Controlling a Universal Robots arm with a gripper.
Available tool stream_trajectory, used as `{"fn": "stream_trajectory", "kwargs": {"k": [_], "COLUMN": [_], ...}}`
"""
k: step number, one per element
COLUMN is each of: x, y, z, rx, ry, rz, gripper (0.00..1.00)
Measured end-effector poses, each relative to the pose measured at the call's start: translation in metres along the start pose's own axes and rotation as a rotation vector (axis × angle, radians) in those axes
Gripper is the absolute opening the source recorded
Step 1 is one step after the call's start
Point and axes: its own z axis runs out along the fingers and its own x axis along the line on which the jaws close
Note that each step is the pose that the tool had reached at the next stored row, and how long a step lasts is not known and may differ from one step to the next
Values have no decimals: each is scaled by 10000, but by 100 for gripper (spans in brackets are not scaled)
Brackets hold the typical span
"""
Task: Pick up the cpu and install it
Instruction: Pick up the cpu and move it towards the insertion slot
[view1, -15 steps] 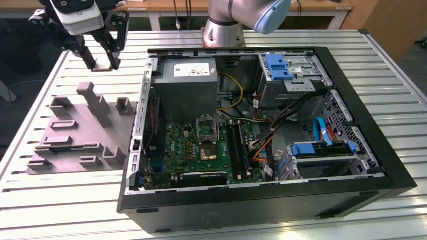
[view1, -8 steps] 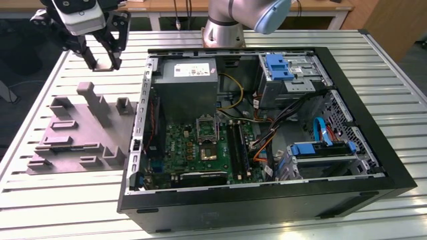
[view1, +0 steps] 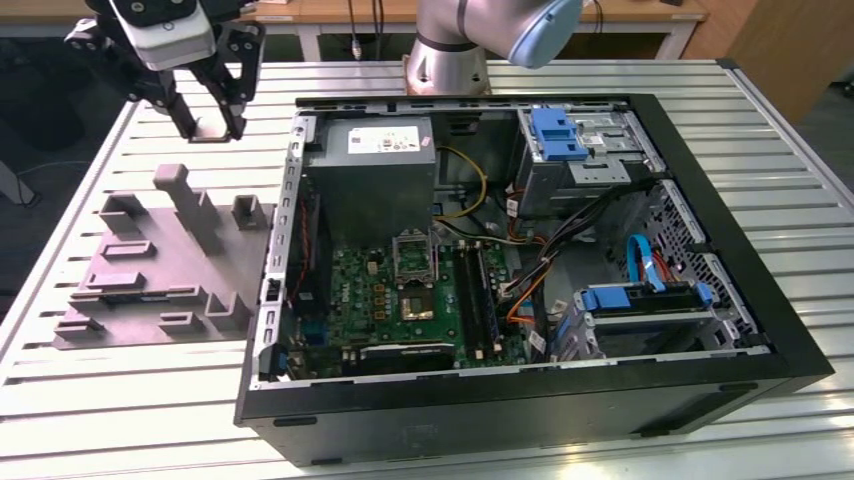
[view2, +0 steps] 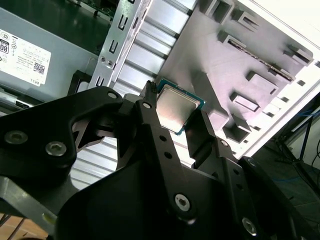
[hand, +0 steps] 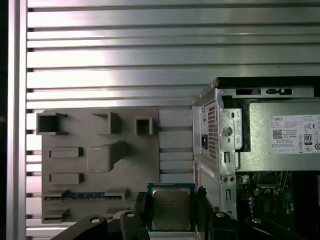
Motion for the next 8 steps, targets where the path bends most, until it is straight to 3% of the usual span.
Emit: {"fn": "stream_trajectory", "kwargs": {"k": [8], "x": [-24], "y": [1], "z": [0], "rx": [0], "ry": [0], "rz": [0], "gripper": [47]}}
